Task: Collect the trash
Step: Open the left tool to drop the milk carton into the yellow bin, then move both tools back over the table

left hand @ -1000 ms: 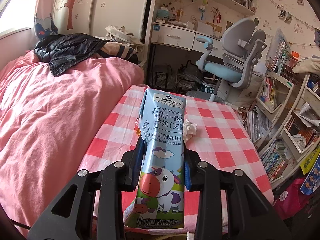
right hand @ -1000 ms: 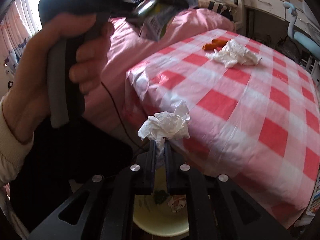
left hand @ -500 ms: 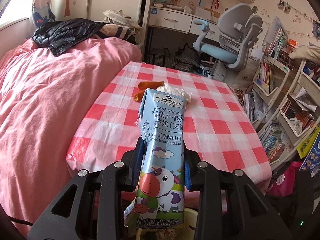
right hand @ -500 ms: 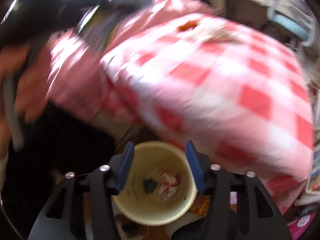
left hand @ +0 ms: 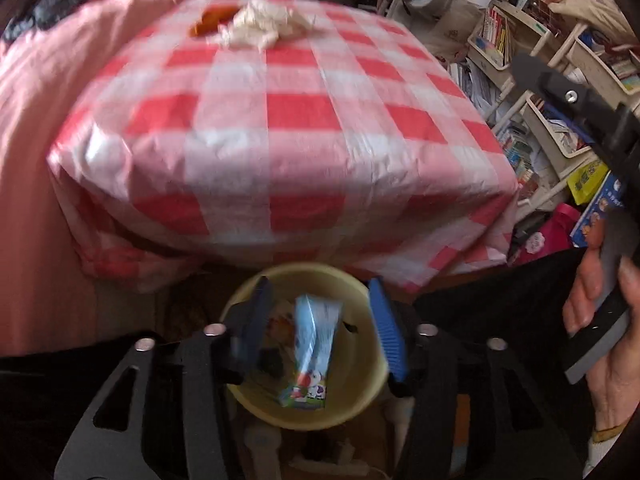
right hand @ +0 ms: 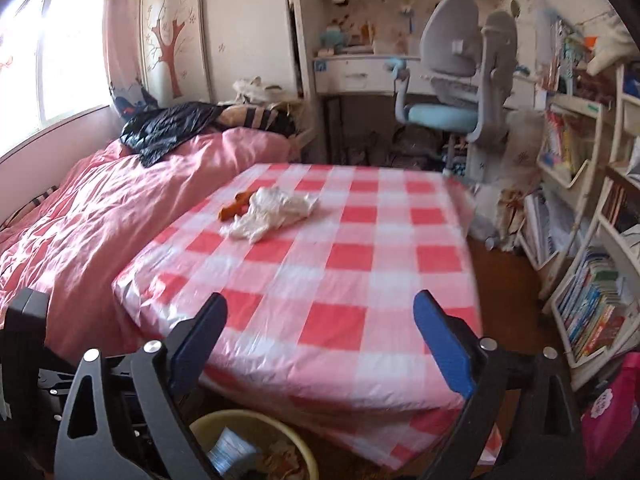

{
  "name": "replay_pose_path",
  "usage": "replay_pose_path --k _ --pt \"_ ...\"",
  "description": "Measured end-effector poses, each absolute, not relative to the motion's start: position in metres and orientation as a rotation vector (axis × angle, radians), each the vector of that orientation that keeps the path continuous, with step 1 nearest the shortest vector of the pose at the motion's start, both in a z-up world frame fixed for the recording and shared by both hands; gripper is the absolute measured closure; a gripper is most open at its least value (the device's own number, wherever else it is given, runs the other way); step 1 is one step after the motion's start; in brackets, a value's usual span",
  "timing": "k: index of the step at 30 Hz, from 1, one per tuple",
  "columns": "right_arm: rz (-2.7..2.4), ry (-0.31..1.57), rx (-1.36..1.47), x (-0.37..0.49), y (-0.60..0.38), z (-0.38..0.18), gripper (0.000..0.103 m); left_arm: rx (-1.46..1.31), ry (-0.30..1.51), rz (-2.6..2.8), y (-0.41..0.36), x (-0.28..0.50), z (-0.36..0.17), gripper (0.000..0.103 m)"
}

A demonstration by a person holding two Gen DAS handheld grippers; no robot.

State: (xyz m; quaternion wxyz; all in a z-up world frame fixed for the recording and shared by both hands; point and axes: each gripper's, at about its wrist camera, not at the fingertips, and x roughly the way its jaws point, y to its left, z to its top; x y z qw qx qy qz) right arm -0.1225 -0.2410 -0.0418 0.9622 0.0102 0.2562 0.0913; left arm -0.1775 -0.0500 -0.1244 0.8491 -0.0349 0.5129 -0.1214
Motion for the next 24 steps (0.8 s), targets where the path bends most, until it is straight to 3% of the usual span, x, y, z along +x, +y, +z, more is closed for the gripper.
replay_pose_path --k 2,5,13,24 --pt "0.156 0.455 0.009 -0.127 -0.243 -0.031 0.008 -0.050 1.005 -0.205 -0.047 -0.179 -0.110 0.029" --pt "0.114 0.387 -0.009 -0.133 -0.244 -0.020 0.008 -0.046 0.904 -0.115 -0.040 -0.178 -0.094 0.019" --pt "0.094 0.322 -0.029 -0.132 -0.237 -0.005 0.008 -0.090 0.752 -0.014 -0.018 -0.164 -0.051 0.008" --pt "0.024 0.268 -0.031 -0.085 -0.240 0.014 0.008 -0.086 0.606 0.062 0.016 -0.097 0.012 0.007"
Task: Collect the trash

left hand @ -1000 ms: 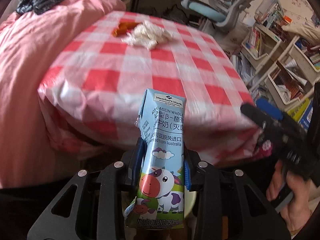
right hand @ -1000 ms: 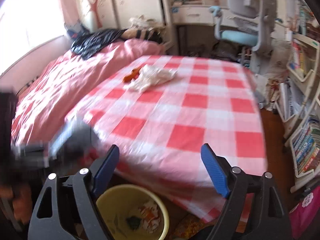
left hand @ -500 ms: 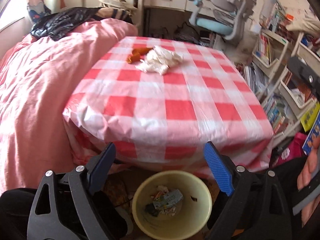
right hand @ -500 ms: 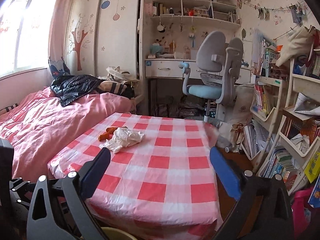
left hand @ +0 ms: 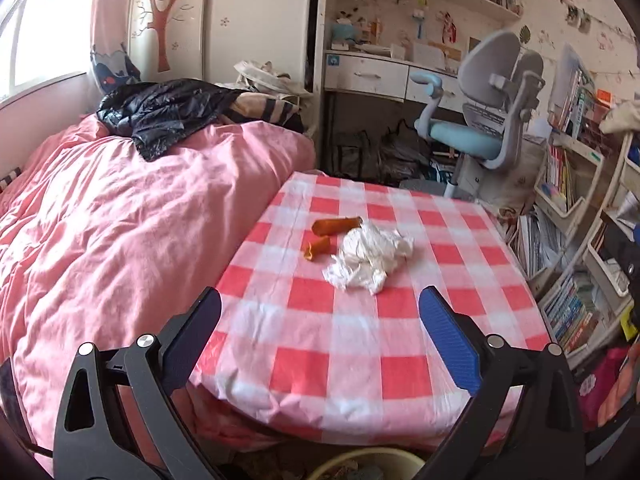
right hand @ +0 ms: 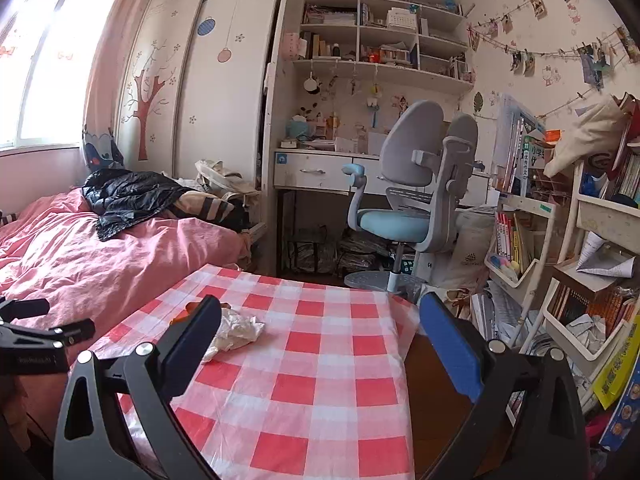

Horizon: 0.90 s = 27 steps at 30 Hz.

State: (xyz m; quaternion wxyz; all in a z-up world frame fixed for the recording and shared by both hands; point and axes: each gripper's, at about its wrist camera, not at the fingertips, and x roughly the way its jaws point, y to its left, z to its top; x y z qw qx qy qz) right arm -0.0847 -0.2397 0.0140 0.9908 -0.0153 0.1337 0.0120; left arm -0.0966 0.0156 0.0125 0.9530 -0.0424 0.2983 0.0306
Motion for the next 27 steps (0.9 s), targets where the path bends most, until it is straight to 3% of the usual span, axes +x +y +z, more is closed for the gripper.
replay_pose_path --k 27 --pt "0.024 0.424 -0.045 -0.042 -0.236 -0.003 0.008 -0.081 0.619 0.173 0.033 -0.071 -0.014 0.007"
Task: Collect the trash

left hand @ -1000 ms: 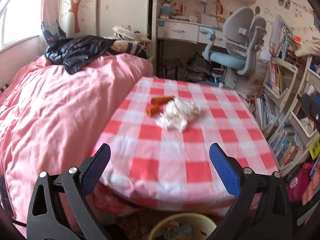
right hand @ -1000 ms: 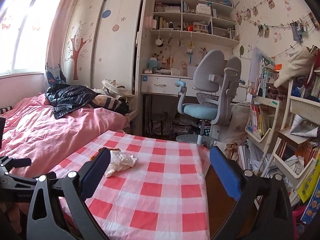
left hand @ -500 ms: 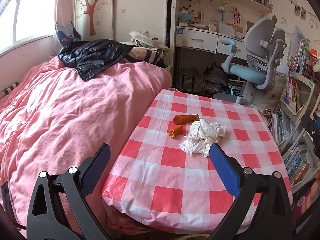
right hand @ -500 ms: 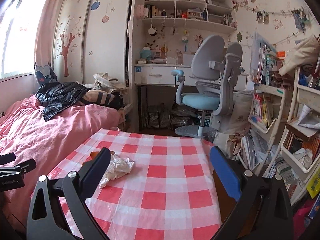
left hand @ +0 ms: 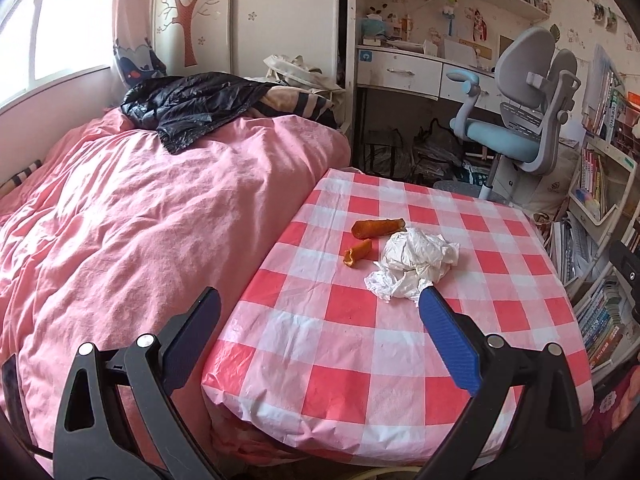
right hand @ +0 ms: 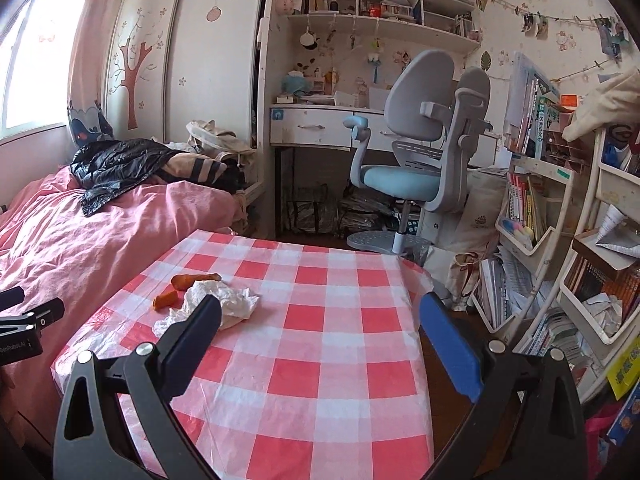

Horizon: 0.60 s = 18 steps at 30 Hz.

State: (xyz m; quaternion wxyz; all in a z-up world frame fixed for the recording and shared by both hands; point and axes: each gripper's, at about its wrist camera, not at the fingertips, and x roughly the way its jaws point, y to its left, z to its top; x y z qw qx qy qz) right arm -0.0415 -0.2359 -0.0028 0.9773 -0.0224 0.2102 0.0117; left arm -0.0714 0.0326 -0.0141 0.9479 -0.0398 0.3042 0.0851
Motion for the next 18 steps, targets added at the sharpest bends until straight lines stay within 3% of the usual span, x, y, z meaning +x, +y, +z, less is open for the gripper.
replay_pose_path --k 18 --pt "-0.013 0.449 -0.073 -0.035 -0.235 -0.009 0.008 -0.106 0.605 0.169 0.043 -0.073 -0.013 0.007"
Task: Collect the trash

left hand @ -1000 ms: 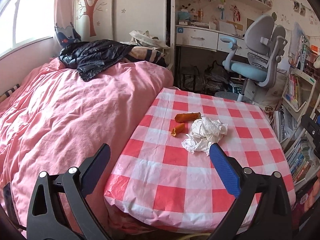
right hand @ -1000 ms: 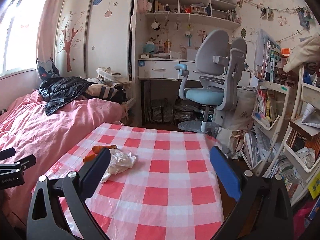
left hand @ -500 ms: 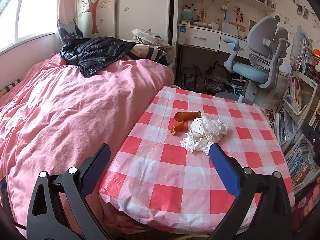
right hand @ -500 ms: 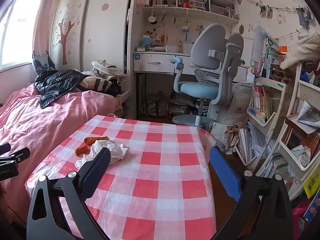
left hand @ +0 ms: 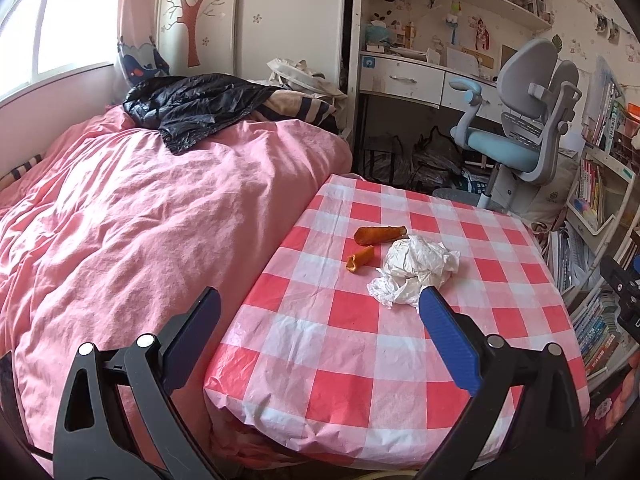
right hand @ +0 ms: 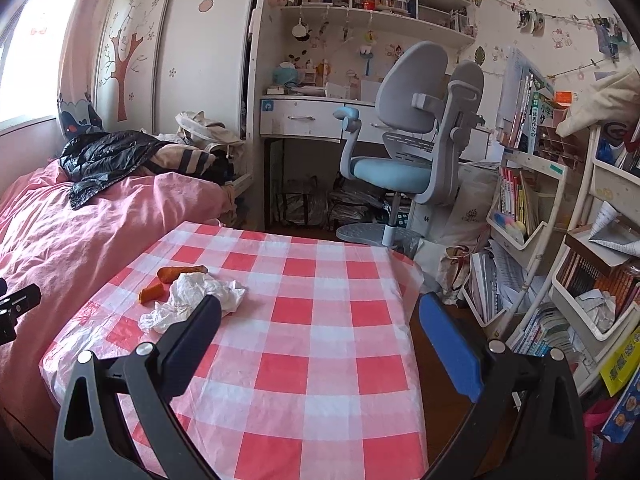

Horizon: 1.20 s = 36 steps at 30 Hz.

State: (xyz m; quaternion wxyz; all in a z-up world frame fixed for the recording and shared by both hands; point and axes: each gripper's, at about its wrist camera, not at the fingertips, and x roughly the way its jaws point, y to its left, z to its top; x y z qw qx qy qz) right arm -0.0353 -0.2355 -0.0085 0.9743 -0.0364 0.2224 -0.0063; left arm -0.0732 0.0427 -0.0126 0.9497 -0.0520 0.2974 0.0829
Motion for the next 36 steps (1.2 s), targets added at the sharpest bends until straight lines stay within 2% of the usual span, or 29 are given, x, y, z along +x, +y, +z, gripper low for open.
replay_pose_path --k 24,36 --pt "0.025 0.416 -0.237 -0.039 -0.210 -0.009 0.008 -0.096 0.600 0.134 0.034 -0.071 -0.015 0.007" --pt "0.030 0.423 -0.223 -0.036 -0.211 -0.010 0.008 -0.083 0.600 0.123 0.032 -0.071 -0.015 0.007"
